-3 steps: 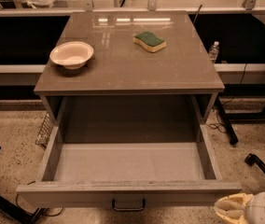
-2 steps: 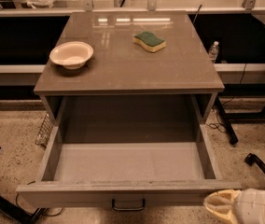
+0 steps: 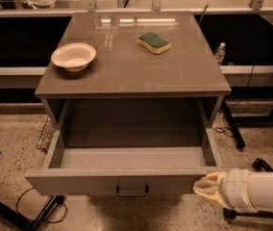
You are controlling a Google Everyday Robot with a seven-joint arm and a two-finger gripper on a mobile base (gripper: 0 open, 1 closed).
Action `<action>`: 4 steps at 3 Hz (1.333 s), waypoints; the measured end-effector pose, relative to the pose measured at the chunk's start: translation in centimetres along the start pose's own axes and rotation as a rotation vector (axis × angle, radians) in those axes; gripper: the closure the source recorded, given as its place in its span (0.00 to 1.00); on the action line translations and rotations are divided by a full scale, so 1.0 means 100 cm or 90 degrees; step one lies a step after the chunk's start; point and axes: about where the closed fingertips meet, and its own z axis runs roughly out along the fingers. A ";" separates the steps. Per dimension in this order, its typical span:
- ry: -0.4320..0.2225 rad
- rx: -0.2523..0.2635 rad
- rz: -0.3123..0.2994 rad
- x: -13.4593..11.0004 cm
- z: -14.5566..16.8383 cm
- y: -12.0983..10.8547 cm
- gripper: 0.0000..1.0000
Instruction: Close top drawer
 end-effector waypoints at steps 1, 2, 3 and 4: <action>-0.014 -0.012 -0.016 -0.011 0.023 -0.027 1.00; -0.035 -0.017 -0.013 -0.016 0.052 -0.069 1.00; -0.046 -0.016 -0.010 -0.018 0.070 -0.096 1.00; -0.051 -0.014 -0.012 -0.028 0.086 -0.126 1.00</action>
Offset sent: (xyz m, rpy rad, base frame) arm 0.1166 0.0197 -0.0265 0.0738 -0.0148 0.0434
